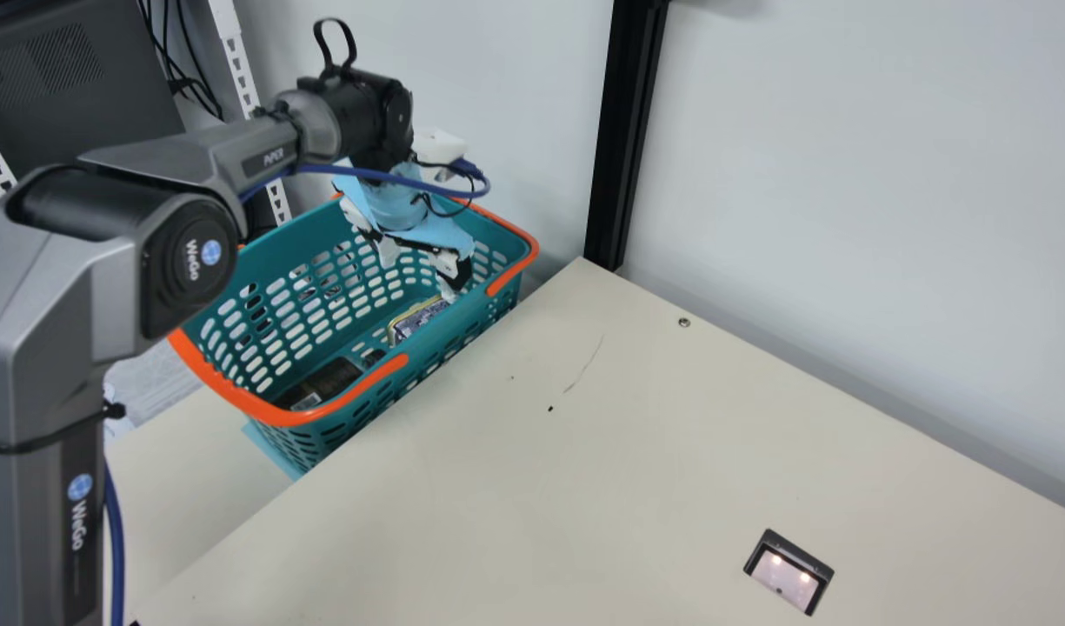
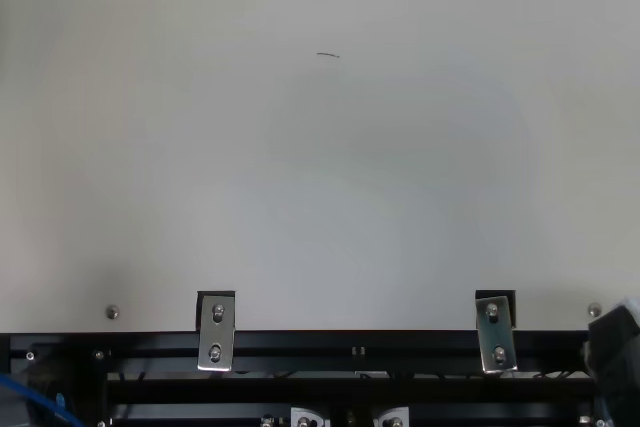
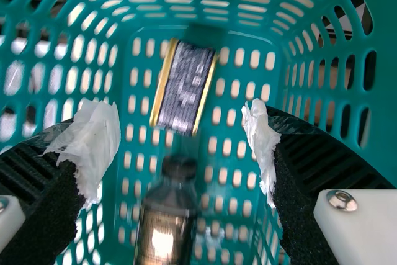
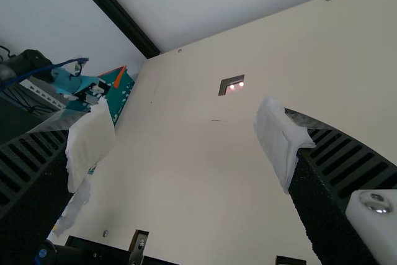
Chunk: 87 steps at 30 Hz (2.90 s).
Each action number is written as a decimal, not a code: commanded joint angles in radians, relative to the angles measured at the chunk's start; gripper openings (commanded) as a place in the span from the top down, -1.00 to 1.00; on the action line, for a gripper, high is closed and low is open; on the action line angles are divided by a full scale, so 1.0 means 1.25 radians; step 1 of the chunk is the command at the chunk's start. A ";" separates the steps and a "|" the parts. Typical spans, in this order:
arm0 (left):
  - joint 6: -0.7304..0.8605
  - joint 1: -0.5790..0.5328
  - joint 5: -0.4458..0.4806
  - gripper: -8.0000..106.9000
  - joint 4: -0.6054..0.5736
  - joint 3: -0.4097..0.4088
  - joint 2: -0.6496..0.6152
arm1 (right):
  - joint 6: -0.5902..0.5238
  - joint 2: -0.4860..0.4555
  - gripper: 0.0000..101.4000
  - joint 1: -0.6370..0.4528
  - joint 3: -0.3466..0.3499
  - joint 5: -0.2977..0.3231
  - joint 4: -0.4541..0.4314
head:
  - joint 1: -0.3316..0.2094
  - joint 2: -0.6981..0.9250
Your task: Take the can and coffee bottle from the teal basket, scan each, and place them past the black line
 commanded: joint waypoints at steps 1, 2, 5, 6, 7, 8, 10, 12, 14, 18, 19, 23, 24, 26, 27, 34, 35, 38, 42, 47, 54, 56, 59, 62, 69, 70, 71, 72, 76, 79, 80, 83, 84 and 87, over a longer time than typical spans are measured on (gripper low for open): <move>0.064 0.007 -0.027 -0.71 -0.013 -0.002 0.024 | 0.000 0.000 -1.00 0.000 0.000 0.000 0.000 | -0.023 0.012; 0.082 0.011 -0.038 -0.71 -0.019 -0.004 0.034 | 0.000 0.000 -1.00 0.000 0.000 0.000 0.000 | -0.023 0.012; 0.133 0.022 -0.074 -0.71 -0.038 -0.004 0.062 | 0.000 0.000 -1.00 0.000 0.000 0.000 0.000 | -0.023 0.012; 0.150 0.026 -0.086 -0.71 -0.045 -0.005 0.071 | 0.000 0.000 -1.00 0.000 0.000 0.000 0.000 | -0.023 0.012; 0.166 0.030 -0.096 -0.71 -0.053 -0.006 0.080 | 0.000 0.000 -1.00 0.000 0.000 0.000 0.000 | -0.023 0.012; 0.181 0.034 -0.106 -0.71 -0.061 -0.008 0.090 | 0.000 0.000 -1.00 0.000 0.000 0.000 0.000 | -0.023 0.012; 0.208 0.042 -0.121 -0.71 -0.077 -0.014 0.108 | 0.000 0.000 -1.00 0.000 0.000 0.000 0.000 | -0.023 0.012; 0.231 0.048 -0.131 -0.71 -0.093 -0.022 0.126 | 0.000 0.000 -1.00 0.000 0.000 0.000 0.000 | -0.023 0.012; 0.249 0.052 -0.137 -0.71 -0.106 -0.031 0.143 | 0.000 0.000 -1.00 0.000 0.000 0.000 0.000 | -0.023 0.012; 0.259 0.058 -0.138 -0.71 -0.112 -0.057 0.184 | 0.000 0.000 -1.00 0.000 0.000 0.000 0.000 | -0.023 0.012; 0.259 0.059 -0.137 -0.71 -0.110 -0.063 0.193 | 0.000 0.000 -1.00 0.000 0.000 0.000 0.000 | -0.023 0.012; 0.246 0.061 -0.134 -0.71 -0.095 -0.089 0.232 | 0.000 0.000 -1.00 0.000 0.000 0.000 0.000 | -0.023 0.012; 0.241 0.061 -0.132 -0.71 -0.091 -0.095 0.240 | 0.000 0.000 -1.00 0.000 0.000 0.000 0.000 | -0.023 0.012; 0.230 0.061 -0.127 -0.71 -0.085 -0.106 0.255 | 0.000 0.000 -1.00 0.000 0.000 0.000 0.000 | -0.023 0.012; 0.224 0.061 -0.125 -0.71 -0.082 -0.111 0.263 | 0.000 0.000 -1.00 0.000 0.000 0.000 0.000 | -0.023 0.012; 0.146 0.052 -0.106 0.68 -0.063 -0.128 0.278 | 0.000 0.000 -1.00 0.000 0.000 0.000 0.000 | -0.023 0.012; 0.132 0.051 -0.109 0.68 -0.061 -0.122 0.269 | 0.000 0.000 -1.00 0.000 0.000 0.000 0.000 | -0.023 0.012; 0.087 0.048 -0.128 0.68 -0.053 -0.081 0.217 | 0.000 0.000 -1.00 0.000 0.000 0.000 0.000 | -0.023 0.012; 0.031 0.050 -0.172 0.68 -0.054 0.014 0.103 | 0.000 0.000 -1.00 0.000 0.000 0.000 0.000 | -0.023 0.012; -0.031 0.051 -0.219 0.68 -0.080 0.156 -0.071 | 0.000 0.000 -1.00 0.000 0.000 0.000 0.000 | -0.023 0.012; -0.123 0.048 -0.161 0.68 -0.166 0.273 -0.293 | 0.000 0.000 -1.00 0.000 0.000 0.000 0.000 | -0.023 0.012; -0.159 0.048 -0.125 0.68 -0.191 0.288 -0.345 | 0.000 0.000 -1.00 0.000 0.000 0.000 0.000 | -0.023 0.012; -0.215 0.048 -0.074 0.68 -0.226 0.301 -0.414 | 0.000 0.000 -1.00 0.000 0.000 0.000 0.000 | -0.023 0.012; -0.260 0.048 -0.020 0.68 -0.266 0.310 -0.474 | 0.000 0.000 -1.00 0.000 0.000 0.000 0.000 | -0.023 0.012; -0.327 0.051 0.145 0.68 -0.392 0.327 -0.583 | 0.000 0.000 -1.00 0.000 0.000 0.000 0.000 | -0.023 0.012; -0.336 0.053 0.171 0.68 -0.414 0.331 -0.597 | 0.000 0.000 -1.00 0.000 0.000 0.000 0.000 | -0.023 0.012; -0.345 0.056 0.195 0.68 -0.437 0.335 -0.609 | 0.000 0.000 -1.00 0.000 0.000 0.000 0.000 | -0.023 0.012; -0.354 0.059 0.219 0.68 -0.459 0.339 -0.621 | 0.000 0.000 -1.00 0.000 0.000 0.000 0.000 | -0.023 0.012; -0.400 0.040 0.223 0.68 -0.549 0.417 -0.663 | 0.000 0.000 -1.00 0.000 0.000 0.000 0.000 | -0.023 0.012; -0.436 0.023 0.223 0.68 -0.616 0.465 -0.690 | 0.000 0.000 -1.00 0.000 0.000 0.000 0.000 | -0.023 0.012; -0.450 0.016 0.223 0.68 -0.639 0.480 -0.699 | 0.000 0.000 -1.00 0.000 0.000 0.000 0.000 | -0.023 0.012; -0.488 0.001 0.223 0.68 -0.709 0.521 -0.724 | 0.000 0.000 -1.00 0.000 0.000 0.000 0.000 | -0.023 0.012; -0.503 -0.004 0.223 0.68 -0.734 0.533 -0.732 | 0.000 0.000 -1.00 0.000 0.000 0.000 0.000 | -0.023 0.012; -0.543 -0.015 0.223 0.68 -0.802 0.568 -0.756 | 0.000 0.000 -1.00 0.000 0.000 0.000 0.000 | -0.023 0.012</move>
